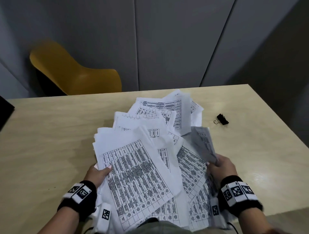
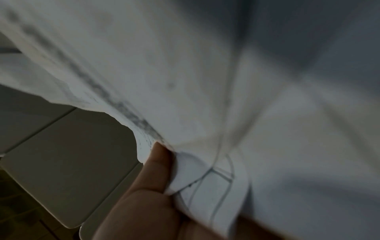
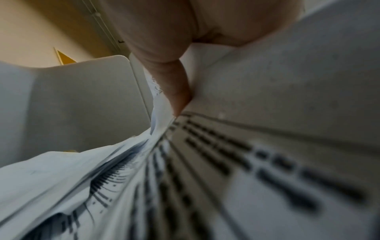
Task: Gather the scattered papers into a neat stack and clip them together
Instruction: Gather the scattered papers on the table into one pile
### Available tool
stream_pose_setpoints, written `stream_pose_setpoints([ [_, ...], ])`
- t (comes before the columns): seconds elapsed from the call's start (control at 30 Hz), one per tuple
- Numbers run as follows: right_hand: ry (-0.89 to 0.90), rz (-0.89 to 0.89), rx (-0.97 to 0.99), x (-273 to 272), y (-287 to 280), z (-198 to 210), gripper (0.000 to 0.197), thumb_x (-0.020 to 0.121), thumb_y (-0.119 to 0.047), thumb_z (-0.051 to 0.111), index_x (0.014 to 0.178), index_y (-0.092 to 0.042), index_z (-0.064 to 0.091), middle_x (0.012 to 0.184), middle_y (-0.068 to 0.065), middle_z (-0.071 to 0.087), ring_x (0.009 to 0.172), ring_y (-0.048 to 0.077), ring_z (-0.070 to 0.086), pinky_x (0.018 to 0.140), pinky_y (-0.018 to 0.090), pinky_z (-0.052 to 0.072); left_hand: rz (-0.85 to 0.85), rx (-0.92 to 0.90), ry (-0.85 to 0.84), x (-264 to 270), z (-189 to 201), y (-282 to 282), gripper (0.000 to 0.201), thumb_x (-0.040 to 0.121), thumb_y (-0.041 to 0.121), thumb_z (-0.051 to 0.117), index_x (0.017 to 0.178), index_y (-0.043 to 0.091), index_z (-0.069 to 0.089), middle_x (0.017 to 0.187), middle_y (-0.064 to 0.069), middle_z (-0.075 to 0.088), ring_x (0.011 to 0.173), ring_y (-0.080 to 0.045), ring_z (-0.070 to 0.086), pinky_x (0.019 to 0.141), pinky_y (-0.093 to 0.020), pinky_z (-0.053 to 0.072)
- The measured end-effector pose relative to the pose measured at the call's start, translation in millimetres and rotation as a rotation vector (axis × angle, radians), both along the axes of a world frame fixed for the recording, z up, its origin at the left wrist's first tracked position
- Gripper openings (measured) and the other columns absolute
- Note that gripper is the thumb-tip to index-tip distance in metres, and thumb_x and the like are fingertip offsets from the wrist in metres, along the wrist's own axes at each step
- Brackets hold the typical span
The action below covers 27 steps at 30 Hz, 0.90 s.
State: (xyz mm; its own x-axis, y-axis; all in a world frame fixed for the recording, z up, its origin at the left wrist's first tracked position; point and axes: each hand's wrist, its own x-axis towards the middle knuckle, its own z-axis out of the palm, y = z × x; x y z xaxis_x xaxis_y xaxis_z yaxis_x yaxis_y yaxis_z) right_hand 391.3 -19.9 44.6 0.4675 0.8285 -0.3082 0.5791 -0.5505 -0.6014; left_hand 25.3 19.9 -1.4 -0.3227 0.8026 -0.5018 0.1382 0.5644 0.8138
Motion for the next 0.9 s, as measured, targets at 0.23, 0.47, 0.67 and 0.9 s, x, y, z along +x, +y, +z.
stream_pose_setpoints([
  [0.23,-0.155,-0.015,0.061,5.8,0.3,15.6,0.02,0.079,-0.004,0.056,0.088,-0.018,0.069,0.075,0.015,0.067,0.082,0.035,0.062,0.068,0.029,0.044,-0.057,-0.009,0.1,12.7,15.7,-2.9,0.045,0.088,0.006,0.059,0.129,-0.008,0.046,0.134,-0.024,0.05,0.122,-0.038,0.049,0.101,-0.037,0.035],
  [0.47,-0.35,0.065,0.063,2.4,2.1,48.5,0.018,0.081,-0.007,0.048,0.087,-0.017,0.062,0.076,0.014,0.062,0.079,0.034,0.059,0.066,0.034,0.046,-0.086,-0.035,0.147,15.0,24.3,-4.8,0.043,0.089,0.006,0.058,0.126,-0.012,0.046,0.132,-0.027,0.05,0.118,-0.039,0.05,0.097,-0.037,0.037],
  [0.67,-0.446,-0.046,0.053,2.2,-5.2,58.9,0.022,0.084,-0.01,0.047,0.097,-0.022,0.061,0.081,0.013,0.061,0.082,0.033,0.058,0.062,0.03,0.038,-0.098,-0.049,0.167,16.2,24.4,-6.7,0.044,0.089,0.008,0.058,0.127,-0.01,0.046,0.132,-0.025,0.051,0.119,-0.039,0.049,0.096,-0.036,0.036],
  [0.9,-0.486,-0.098,0.179,9.9,-19.4,74.3,0.023,0.084,-0.01,0.05,0.099,-0.021,0.063,0.089,0.018,0.065,0.083,0.037,0.059,0.062,0.031,0.037,-0.076,-0.085,0.174,16.0,22.5,-6.9,0.057,0.088,0.01,0.061,0.136,-0.008,0.035,0.139,-0.026,0.044,0.125,-0.039,0.045,0.104,-0.041,0.034],
])
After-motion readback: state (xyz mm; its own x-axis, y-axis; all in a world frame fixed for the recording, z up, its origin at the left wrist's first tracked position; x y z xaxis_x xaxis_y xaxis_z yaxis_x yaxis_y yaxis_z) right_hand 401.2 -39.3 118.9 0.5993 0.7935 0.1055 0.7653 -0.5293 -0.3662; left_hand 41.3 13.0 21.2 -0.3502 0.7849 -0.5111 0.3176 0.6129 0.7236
